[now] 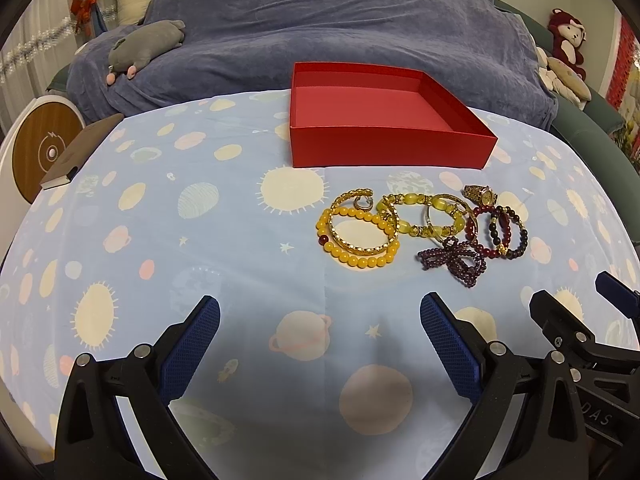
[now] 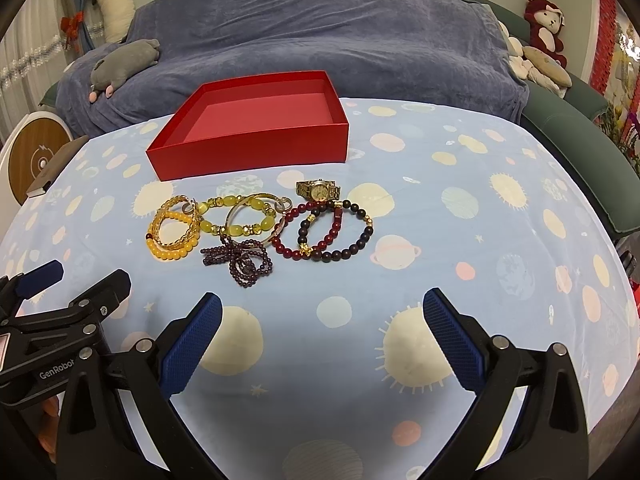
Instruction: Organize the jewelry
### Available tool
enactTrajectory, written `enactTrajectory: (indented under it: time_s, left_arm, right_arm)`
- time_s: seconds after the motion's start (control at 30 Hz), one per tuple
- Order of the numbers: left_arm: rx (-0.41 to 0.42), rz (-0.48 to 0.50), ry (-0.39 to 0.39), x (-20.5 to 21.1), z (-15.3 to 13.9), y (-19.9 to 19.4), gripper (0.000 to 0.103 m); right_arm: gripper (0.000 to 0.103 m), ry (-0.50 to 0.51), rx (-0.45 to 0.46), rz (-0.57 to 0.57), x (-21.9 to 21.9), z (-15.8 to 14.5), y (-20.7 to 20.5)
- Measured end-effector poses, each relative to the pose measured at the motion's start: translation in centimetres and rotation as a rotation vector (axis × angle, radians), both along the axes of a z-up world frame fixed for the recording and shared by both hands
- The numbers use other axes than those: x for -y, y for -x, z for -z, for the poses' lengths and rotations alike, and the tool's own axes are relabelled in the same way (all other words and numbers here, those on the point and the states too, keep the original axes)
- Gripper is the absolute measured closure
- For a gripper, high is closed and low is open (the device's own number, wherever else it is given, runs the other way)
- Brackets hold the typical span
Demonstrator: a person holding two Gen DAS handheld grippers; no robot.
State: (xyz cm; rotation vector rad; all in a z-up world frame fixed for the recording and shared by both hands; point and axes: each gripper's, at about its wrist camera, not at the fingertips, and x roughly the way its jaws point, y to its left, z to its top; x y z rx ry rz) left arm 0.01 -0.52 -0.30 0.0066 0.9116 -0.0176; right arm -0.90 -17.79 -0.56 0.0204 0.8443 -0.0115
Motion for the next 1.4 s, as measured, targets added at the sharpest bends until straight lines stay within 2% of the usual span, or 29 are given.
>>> enactTrajectory:
  time_s: [1.4]
  left_arm:
    - [-0.008, 0.001, 0.011, -0.2, -0.2, -0.1, 0.007]
  right_arm:
    - [0.007, -0.003, 0.001, 0.005, -0.6, -0.1, 0.0]
